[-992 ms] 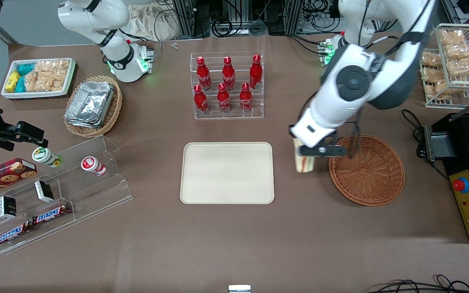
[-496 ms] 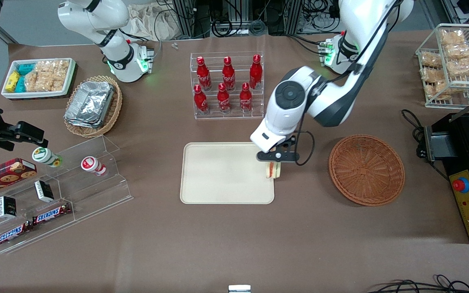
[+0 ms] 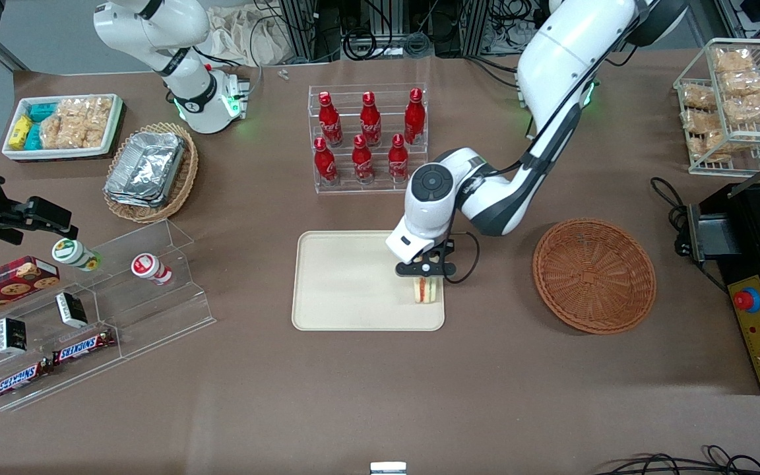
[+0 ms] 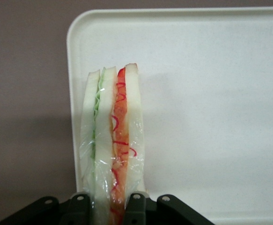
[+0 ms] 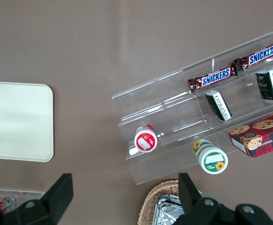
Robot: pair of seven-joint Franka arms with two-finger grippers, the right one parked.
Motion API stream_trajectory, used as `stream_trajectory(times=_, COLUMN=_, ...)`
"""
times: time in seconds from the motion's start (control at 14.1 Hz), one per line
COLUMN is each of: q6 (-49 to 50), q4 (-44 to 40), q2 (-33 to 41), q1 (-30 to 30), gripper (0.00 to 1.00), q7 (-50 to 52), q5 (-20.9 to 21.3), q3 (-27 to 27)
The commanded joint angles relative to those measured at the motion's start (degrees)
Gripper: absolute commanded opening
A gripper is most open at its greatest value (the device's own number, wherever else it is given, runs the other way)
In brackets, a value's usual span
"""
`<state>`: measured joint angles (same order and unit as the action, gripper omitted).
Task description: Place sandwich from basket to tray
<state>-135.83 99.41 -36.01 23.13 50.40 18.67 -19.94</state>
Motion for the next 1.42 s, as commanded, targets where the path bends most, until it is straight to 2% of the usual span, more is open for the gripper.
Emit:
stream_trajectory(times=0.0, q6=-0.5, q4=-1.8, q2=-1.5, q1=0.6, gripper=0.51, q7=1.0, q5=1.7, q3=0.5)
stream_trajectory(times=0.07, q6=-0.5, q4=-1.8, q2=-1.5, q1=0.7, gripper=1.0, q7=0.9, q5=2.1, q3=0.6)
stream_trajectory(times=0.43, q6=0.6, q4=-1.8, q2=-0.7, q1=0.4, gripper=1.0, q7=3.2, q5=3.6, q3=0.6)
stream_trajectory(times=0.64, q6=6.2, q4=-2.3, q2=4.3, q1=-0.1, gripper=1.0, q7=3.4, q5=3.2, q3=0.6)
stream_trajectory(times=0.78, q6=8.1, q4=-2.1, q2=8.8, q1=-4.4, gripper=1.0, q7=2.7, q5=1.1, q3=-0.2)
stream_trajectory(times=0.99, q6=21.6, q4=-8.1, q2=12.0, q1=-4.9, gripper=1.0, q7=-0.9, q5=-1.7, q3=-0.3)
stream_trajectory(times=1.13, q6=34.2, q4=-14.7, q2=12.0, q1=-7.5, gripper=1.0, q7=-9.3, q5=-6.0, q3=-0.1)
stream_trajectory(times=1.28, q6=42.2, q4=-20.9, q2=12.1, q1=-11.9, gripper=1.0, q7=-18.2, q5=-11.8, q3=-0.1)
stream_trajectory(times=1.35, q6=44.7, q4=-23.0, q2=12.2, q1=-13.9, gripper=1.0, q7=-20.7, q5=-13.3, q3=-0.1)
